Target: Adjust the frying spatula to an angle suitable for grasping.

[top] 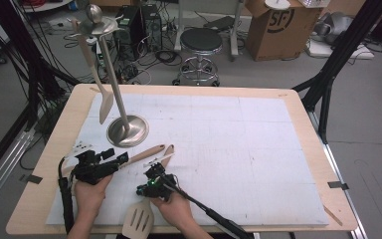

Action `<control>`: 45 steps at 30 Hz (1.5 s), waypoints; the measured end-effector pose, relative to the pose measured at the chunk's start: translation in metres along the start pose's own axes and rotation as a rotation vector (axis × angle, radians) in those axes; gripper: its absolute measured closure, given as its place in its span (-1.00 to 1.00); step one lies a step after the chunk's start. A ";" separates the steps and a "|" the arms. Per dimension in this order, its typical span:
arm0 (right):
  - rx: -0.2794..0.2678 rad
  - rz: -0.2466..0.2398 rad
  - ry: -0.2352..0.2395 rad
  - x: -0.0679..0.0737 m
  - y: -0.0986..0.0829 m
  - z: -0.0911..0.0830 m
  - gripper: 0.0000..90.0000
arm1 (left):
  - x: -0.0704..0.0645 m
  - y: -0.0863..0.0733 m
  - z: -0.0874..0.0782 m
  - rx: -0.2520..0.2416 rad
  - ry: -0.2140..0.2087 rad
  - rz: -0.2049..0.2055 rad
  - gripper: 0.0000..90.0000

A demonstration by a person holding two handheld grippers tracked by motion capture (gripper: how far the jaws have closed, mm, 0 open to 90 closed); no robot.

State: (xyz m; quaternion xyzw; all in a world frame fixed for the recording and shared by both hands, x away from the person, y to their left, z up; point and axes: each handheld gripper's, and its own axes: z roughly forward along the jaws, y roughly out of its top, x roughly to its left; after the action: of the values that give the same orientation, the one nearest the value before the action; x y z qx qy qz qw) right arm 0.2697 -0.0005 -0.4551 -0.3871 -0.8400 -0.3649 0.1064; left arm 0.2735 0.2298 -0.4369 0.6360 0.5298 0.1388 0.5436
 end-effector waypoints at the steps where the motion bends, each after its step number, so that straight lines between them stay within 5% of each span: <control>1: 0.005 0.002 -0.001 0.000 0.000 0.000 1.00 | 0.000 0.000 0.000 -0.001 0.000 0.000 -0.33; 11: 0.052 -0.068 -0.056 -0.009 0.003 -0.014 1.00 | 0.002 0.000 -0.003 -0.004 0.005 -0.005 -0.33; 36: 0.018 0.023 -0.032 -0.059 -0.014 -0.064 1.00 | 0.002 -0.002 -0.005 -0.003 0.017 -0.007 -0.33; 39: 0.014 0.014 -0.094 -0.063 -0.015 -0.077 1.00 | 0.001 -0.002 -0.004 0.000 0.016 -0.002 -0.33; 40: 0.040 -0.003 -0.196 -0.065 -0.017 -0.081 1.00 | 0.001 -0.002 -0.004 0.004 0.017 0.001 -0.33; 41: 0.055 0.014 -0.236 -0.072 -0.020 -0.083 1.00 | 0.001 -0.002 -0.003 0.005 0.016 0.003 -0.33; 43: -0.001 0.087 -0.129 -0.085 -0.027 -0.090 1.00 | 0.000 -0.002 -0.001 0.010 0.016 0.006 -0.33; 45: -0.029 0.085 -0.150 -0.087 -0.031 -0.096 1.00 | -0.002 -0.001 0.000 0.009 0.014 0.008 -0.33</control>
State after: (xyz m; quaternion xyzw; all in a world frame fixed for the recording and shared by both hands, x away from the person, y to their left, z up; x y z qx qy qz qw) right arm 0.2961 -0.1305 -0.4427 -0.4503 -0.8230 -0.3423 0.0529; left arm 0.2719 0.2284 -0.4374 0.6396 0.5319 0.1429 0.5363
